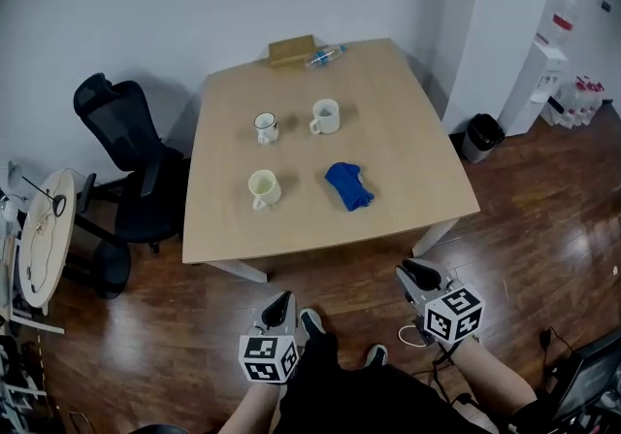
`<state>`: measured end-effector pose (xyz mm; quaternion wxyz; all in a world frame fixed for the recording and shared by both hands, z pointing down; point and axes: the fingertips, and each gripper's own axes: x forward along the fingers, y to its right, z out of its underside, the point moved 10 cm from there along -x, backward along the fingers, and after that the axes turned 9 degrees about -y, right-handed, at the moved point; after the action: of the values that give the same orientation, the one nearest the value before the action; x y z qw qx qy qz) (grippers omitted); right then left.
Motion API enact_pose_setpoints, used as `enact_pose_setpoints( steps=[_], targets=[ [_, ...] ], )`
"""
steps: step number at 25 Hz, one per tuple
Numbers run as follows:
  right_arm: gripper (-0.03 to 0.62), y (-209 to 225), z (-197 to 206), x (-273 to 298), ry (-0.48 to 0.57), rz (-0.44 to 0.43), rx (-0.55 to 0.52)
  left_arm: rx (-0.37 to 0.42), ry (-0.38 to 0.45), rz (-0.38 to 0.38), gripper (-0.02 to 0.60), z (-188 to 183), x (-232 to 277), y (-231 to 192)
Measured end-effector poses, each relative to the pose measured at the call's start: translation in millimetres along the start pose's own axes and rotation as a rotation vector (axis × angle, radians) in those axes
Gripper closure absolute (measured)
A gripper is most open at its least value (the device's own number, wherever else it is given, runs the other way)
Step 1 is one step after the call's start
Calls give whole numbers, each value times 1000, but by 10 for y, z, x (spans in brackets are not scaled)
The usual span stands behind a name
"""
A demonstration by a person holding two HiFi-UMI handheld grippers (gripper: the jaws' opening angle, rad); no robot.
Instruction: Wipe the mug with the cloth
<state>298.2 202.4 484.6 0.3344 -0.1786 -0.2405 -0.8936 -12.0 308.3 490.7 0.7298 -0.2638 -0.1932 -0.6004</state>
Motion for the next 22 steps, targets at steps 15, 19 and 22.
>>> enact_pose_setpoints(
  steps=[15, 19, 22],
  targets=[
    [519, -738, 40, -118, 95, 82, -118, 54, 13, 146, 569, 246, -481, 177],
    [519, -881, 5, -75, 100, 90, -140, 37, -2, 152, 569, 320, -509, 65],
    [519, -957, -19, -84, 103, 99, -146, 32, 5, 166, 569, 309, -540, 10]
  ],
)
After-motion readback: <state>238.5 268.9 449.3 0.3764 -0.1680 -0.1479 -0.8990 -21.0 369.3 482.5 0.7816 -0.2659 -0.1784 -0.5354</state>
